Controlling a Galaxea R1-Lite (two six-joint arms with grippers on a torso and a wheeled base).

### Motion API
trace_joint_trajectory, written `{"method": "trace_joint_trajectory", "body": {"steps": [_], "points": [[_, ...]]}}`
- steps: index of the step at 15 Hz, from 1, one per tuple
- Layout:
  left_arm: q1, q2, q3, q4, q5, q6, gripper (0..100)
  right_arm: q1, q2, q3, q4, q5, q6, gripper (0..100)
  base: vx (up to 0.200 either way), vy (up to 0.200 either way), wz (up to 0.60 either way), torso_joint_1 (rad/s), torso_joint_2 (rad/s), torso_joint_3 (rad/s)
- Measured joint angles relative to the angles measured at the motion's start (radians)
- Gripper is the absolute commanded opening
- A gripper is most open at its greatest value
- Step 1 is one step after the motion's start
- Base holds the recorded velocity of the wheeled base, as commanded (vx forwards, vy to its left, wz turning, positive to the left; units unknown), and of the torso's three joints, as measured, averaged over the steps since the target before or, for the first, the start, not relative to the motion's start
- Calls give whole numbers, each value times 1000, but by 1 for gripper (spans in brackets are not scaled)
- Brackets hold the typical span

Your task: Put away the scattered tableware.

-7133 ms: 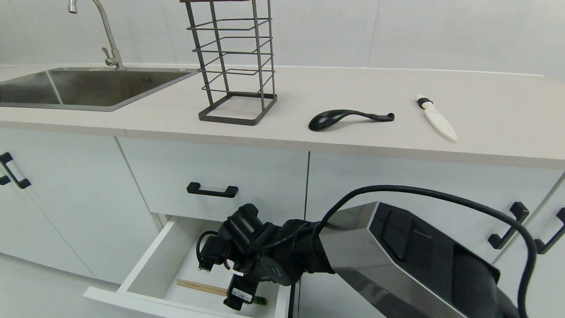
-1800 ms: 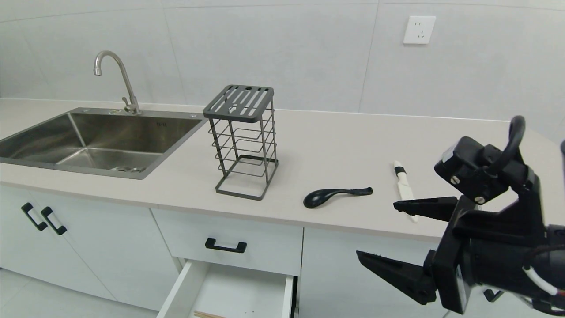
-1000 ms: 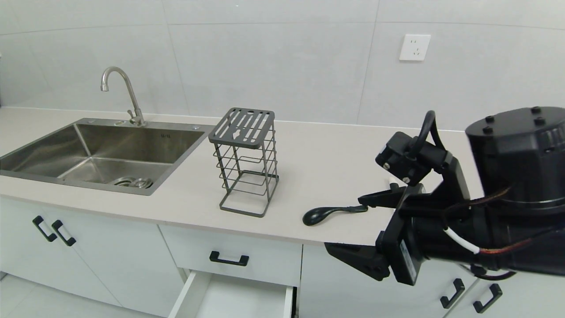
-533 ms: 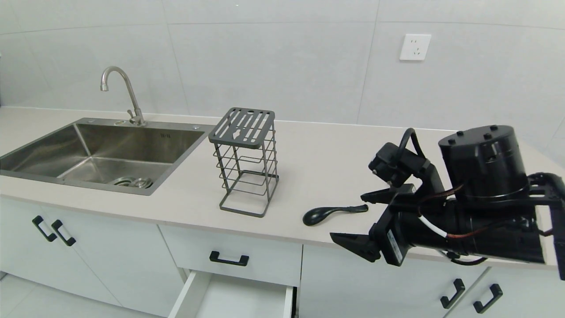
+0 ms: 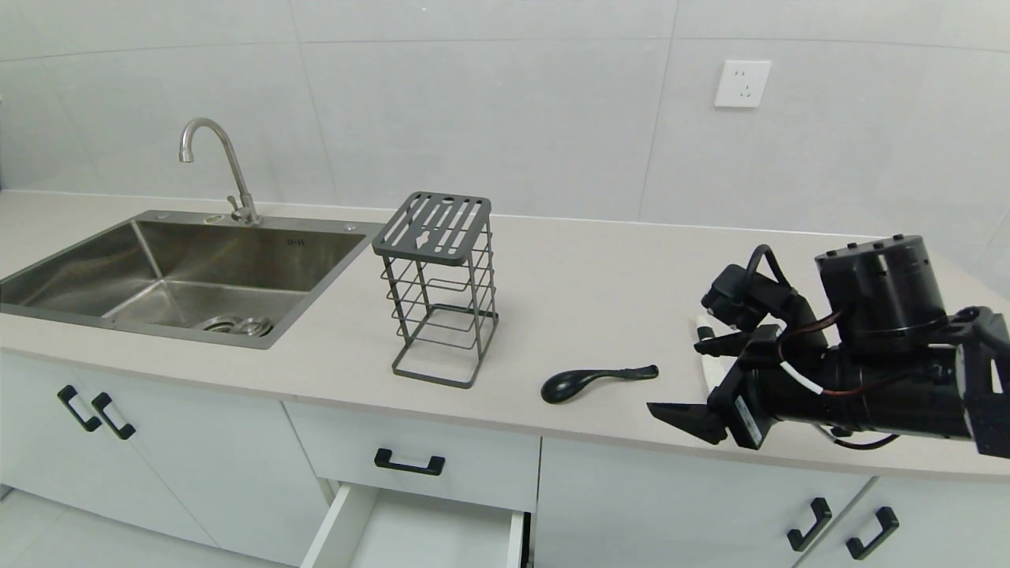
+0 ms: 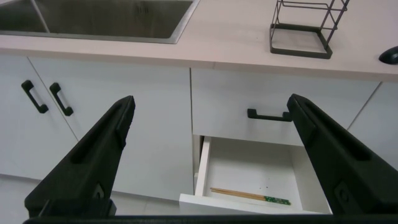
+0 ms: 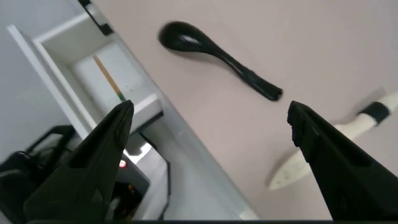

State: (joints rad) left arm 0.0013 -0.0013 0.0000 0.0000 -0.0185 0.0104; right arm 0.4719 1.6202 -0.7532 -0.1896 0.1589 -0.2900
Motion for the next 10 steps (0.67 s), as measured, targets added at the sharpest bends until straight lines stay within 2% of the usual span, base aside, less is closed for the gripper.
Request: {"method": "trace_joint_trajectory", "body": {"steps": [5,10], "points": [[0,0,0,0,0,0,100,-16,56,-31,-1,39,-93,100,0,0,0,0,0,0],[0,0,0,0,0,0,100,-10,122,-63,-2,51,-103,100,0,0,0,0,0,0]]}}
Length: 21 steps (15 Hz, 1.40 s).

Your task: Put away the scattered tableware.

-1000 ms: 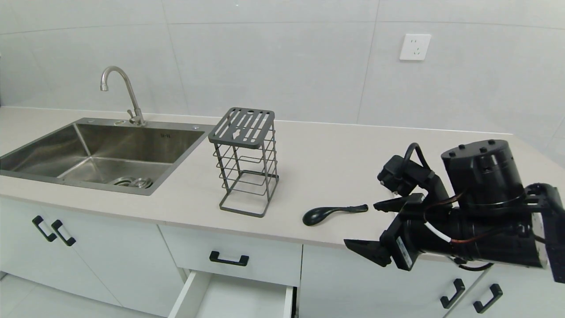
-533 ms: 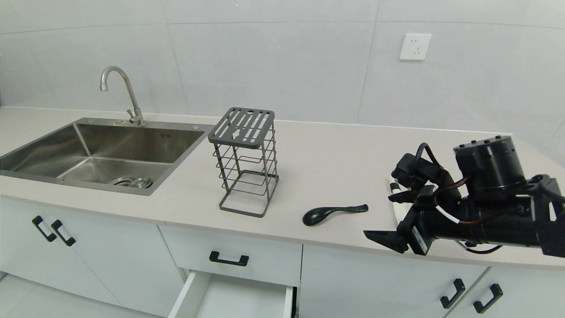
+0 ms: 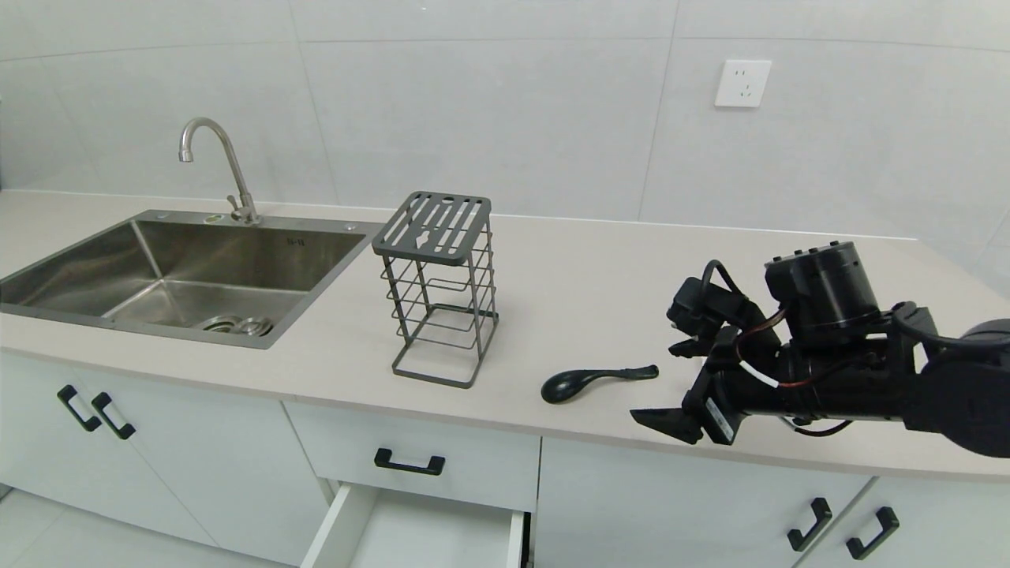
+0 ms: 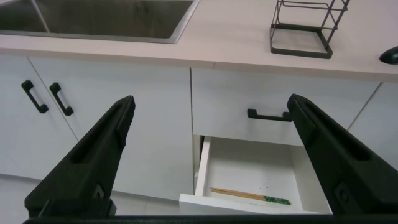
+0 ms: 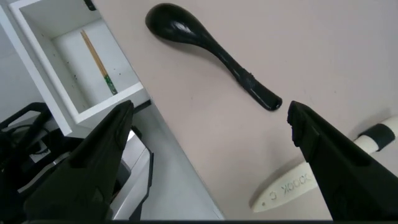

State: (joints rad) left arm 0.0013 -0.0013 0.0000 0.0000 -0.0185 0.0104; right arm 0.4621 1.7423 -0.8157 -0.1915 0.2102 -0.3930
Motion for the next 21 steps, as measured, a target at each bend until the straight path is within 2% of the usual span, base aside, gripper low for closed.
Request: {"method": "trace_joint_trajectory", "body": {"steps": [6,12,21], "points": [[0,0,0,0,0,0,100,1,79,-66,-13,0,0,100,0,0,0,0,0,0],[0,0,0,0,0,0,100,-14,236,-194,-18,26,-48,100,0,0,0,0,0,0],[0,0,0,0,0,0,100,-28,349,-281,-21,29,-49,100,0,0,0,0,0,0]]}}
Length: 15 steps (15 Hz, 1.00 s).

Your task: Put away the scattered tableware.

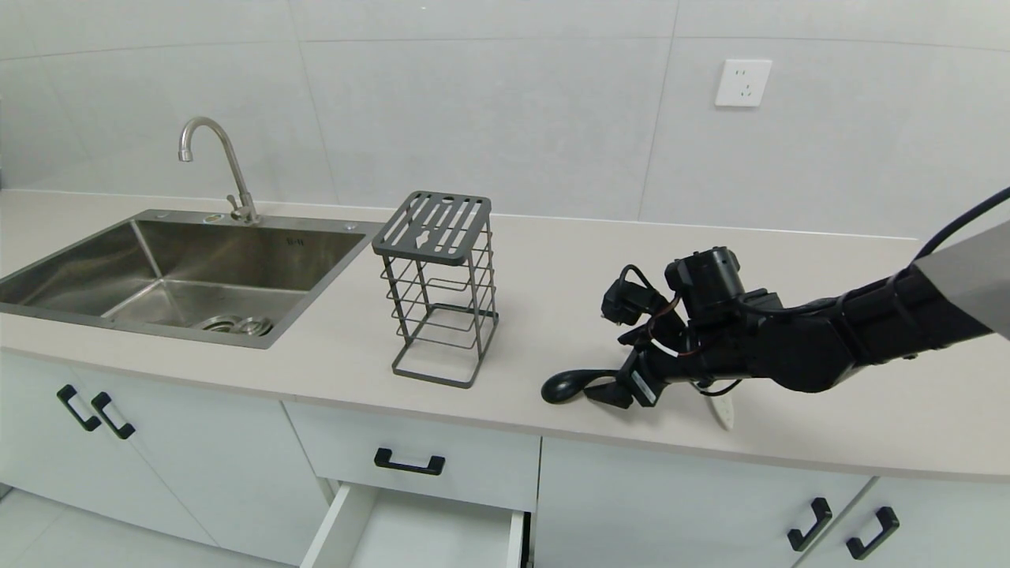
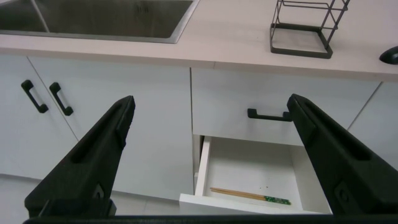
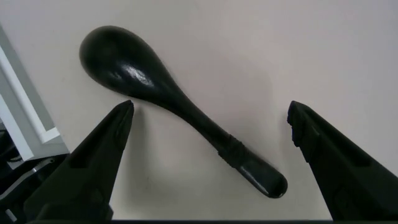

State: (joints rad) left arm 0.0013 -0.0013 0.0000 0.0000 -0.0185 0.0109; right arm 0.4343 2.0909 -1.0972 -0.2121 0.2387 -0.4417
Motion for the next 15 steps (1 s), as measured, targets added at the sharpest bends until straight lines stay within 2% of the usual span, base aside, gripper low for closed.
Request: {"method": "trace_joint_trajectory", "body": {"steps": [4,14,15], "points": [[0,0,0,0,0,0,100,-11,44,-52,1,18,0,100,0,0,0,0,0,0],[0,0,0,0,0,0,100,-15,81,-50,-35,34,3,100,0,0,0,0,0,0],[0,0,0,0,0,0,100,-15,83,-52,-33,35,4,0,0,0,0,0,0,0]]}}
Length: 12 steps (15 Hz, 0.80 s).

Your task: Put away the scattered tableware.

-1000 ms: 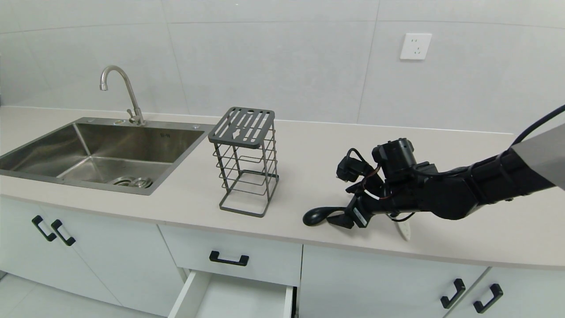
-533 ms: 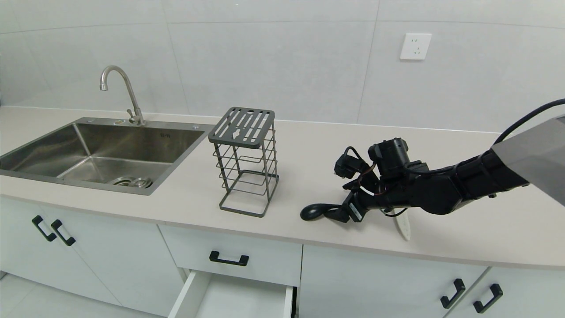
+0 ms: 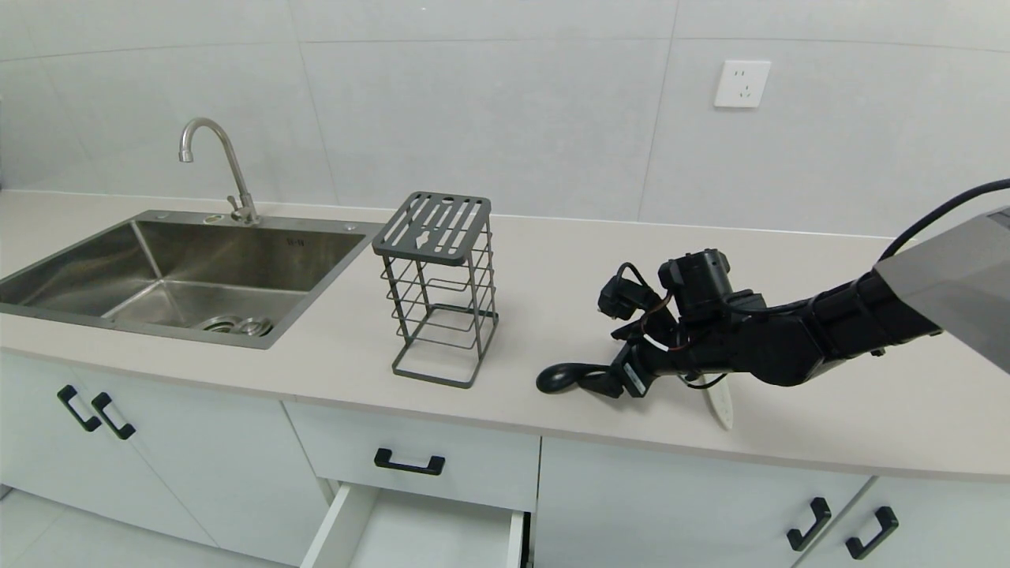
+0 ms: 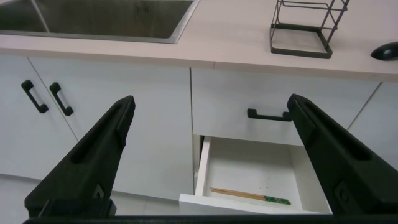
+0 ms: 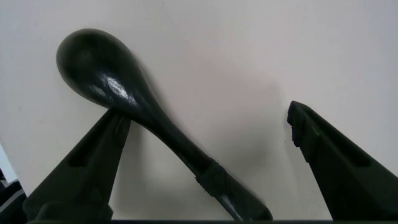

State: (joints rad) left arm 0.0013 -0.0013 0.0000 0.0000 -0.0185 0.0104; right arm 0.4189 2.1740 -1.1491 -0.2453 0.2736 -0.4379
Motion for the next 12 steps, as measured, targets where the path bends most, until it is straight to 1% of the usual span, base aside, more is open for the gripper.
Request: {"method": "trace_joint_trajectory", "body": {"steps": [12], "points": [[0,0,0,0,0,0,100,-11,39,-3,2,-1,-1,0,0,0,0,0,0,0]]}}
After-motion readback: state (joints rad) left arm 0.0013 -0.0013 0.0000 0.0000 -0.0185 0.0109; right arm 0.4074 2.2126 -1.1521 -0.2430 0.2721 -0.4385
